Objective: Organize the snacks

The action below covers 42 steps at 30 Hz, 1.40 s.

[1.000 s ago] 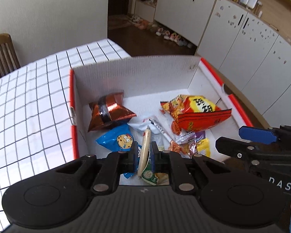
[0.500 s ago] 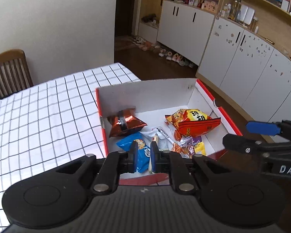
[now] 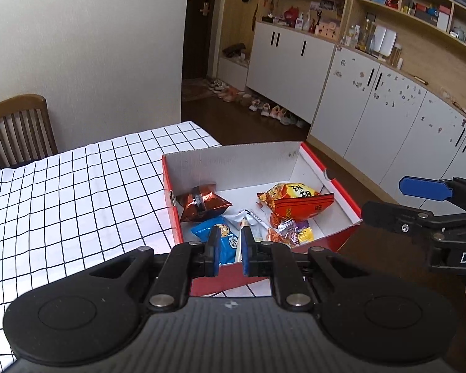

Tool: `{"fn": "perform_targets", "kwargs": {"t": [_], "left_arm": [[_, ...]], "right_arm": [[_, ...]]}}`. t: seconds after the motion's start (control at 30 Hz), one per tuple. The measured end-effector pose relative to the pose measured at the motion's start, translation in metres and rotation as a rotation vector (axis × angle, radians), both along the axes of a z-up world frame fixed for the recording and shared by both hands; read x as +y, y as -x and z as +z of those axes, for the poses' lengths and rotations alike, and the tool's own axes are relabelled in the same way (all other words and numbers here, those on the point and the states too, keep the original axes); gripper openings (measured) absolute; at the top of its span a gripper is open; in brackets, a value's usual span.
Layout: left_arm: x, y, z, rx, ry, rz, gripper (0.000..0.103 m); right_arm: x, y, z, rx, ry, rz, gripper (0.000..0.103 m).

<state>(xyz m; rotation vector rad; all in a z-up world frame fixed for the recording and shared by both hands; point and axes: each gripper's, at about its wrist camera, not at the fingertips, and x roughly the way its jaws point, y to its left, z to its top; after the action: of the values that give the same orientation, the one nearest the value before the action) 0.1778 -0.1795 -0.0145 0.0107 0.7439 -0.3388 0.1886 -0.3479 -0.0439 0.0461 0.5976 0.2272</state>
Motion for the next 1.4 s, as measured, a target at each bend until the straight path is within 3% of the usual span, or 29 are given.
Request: {"fn": "perform_targets", "kwargs": {"t": [0.2,0.3,0.33,0.37,0.4,0.7,0.87,1.1,1.4], "left_arm": [[0.005,0.015,0.006,-0.032,0.015,-0.003,0.016],[0.008,0.022,0.009,-0.054,0.025,0.003,0.045],[0.010,0.024,0.010,-0.066,0.028,0.007,0.064],[0.011,0.026,0.010,-0.081,0.034,0.011,0.074],[0.013,0.028,0.011,-0.093,0.039,0.013,0.076],[0.019,0.035,0.015,-0.105,0.090,0.015,0.082],[0.019,0.039,0.016,-0.111,0.118,-0.002,0.100],[0.012,0.043,0.017,-0.113,0.097,0.004,0.100],[0.005,0.046,0.019,-0.134,0.059,-0.010,0.100]], "right_arm": [[0.004,0.015,0.007,-0.030,-0.002,0.012,0.089],[0.006,0.020,0.008,-0.039,-0.001,0.017,0.089],[0.006,0.022,0.009,-0.041,-0.005,0.019,0.089],[0.007,0.023,0.009,-0.043,-0.006,0.021,0.089],[0.008,0.025,0.010,-0.047,-0.004,0.023,0.089],[0.015,0.040,0.016,-0.086,-0.004,0.037,0.100],[0.014,0.045,0.020,-0.104,-0.029,0.037,0.103],[0.004,0.049,0.020,-0.118,-0.091,0.001,0.103],[-0.002,0.052,0.018,-0.114,-0.087,-0.045,0.103]]}}
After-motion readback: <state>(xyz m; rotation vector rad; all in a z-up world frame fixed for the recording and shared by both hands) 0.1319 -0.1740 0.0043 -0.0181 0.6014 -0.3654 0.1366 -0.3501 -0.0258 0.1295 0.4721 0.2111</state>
